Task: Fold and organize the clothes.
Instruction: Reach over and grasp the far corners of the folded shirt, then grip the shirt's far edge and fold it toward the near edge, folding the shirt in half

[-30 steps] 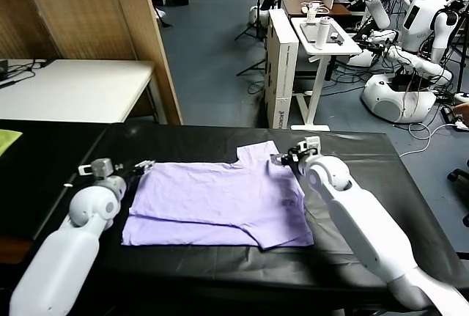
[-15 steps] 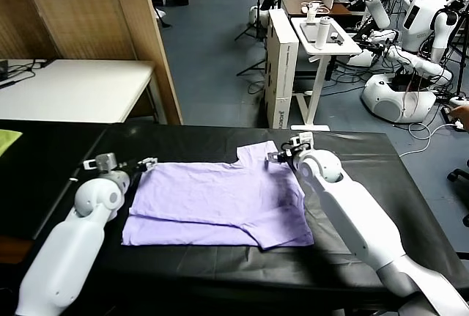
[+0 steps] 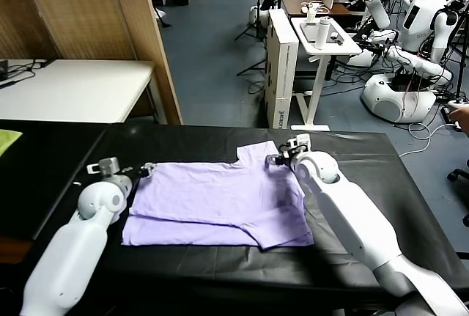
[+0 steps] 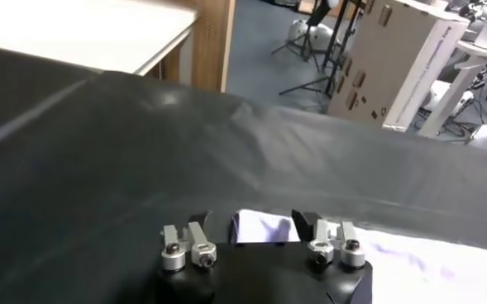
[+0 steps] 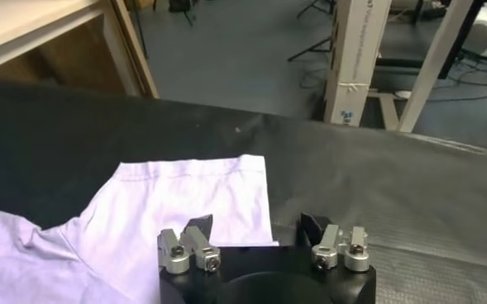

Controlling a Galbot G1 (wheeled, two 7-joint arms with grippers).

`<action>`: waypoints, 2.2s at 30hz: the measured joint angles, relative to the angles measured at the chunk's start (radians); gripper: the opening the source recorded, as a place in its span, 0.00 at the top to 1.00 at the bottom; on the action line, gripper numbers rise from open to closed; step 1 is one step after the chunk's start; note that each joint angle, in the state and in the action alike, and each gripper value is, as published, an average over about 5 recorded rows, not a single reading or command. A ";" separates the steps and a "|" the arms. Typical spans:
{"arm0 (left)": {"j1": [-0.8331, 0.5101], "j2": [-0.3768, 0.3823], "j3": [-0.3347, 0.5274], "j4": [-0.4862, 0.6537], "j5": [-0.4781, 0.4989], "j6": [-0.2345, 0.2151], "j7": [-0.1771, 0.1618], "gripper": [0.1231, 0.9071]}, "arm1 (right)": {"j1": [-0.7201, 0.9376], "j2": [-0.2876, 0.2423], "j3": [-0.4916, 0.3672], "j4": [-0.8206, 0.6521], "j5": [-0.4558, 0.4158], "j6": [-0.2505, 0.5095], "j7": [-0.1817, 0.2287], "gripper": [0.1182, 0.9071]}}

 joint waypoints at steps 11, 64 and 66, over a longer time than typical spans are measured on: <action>0.004 0.001 0.000 -0.001 0.006 -0.001 0.012 0.87 | -0.001 -0.004 -0.001 0.003 -0.012 0.008 -0.015 0.83; 0.323 0.056 -0.184 -0.395 -0.029 -0.049 0.028 0.93 | -0.346 -0.295 0.199 0.531 0.112 0.021 -0.005 0.97; 0.317 0.056 -0.182 -0.390 -0.028 -0.056 0.030 0.93 | -0.377 -0.308 0.215 0.561 0.112 0.019 -0.005 0.97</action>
